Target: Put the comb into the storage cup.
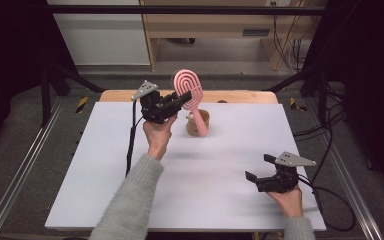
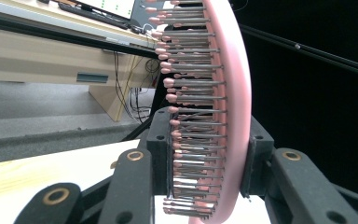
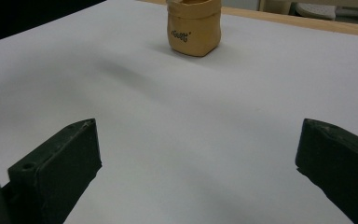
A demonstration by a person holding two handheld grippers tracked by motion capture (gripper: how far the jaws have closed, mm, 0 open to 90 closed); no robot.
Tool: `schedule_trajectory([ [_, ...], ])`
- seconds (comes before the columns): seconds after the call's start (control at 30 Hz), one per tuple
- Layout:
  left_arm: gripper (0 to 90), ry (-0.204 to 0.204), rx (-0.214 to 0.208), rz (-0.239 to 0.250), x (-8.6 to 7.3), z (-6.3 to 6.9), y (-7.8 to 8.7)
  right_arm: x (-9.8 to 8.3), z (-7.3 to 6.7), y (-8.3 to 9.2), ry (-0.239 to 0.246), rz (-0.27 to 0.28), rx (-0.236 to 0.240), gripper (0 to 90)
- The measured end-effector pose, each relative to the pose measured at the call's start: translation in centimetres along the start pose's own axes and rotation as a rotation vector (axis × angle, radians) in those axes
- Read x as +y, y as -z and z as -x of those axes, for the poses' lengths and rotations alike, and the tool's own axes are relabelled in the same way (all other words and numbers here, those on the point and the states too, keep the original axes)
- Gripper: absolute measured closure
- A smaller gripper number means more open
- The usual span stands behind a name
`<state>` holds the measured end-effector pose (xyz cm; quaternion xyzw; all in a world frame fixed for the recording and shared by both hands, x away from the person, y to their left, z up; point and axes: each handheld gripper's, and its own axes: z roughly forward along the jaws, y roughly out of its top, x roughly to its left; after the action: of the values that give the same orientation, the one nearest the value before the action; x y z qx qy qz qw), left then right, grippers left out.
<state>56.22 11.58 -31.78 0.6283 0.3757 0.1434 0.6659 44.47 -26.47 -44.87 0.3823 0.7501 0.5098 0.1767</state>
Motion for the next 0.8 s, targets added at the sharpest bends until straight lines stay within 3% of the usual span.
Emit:
schedule_trajectory([
  [0.8,63.4,0.002,0.070,0.010,0.8,-1.6,-2.6,-0.1,0.1,-0.1,0.003,0.000,0.001,0.3],
])
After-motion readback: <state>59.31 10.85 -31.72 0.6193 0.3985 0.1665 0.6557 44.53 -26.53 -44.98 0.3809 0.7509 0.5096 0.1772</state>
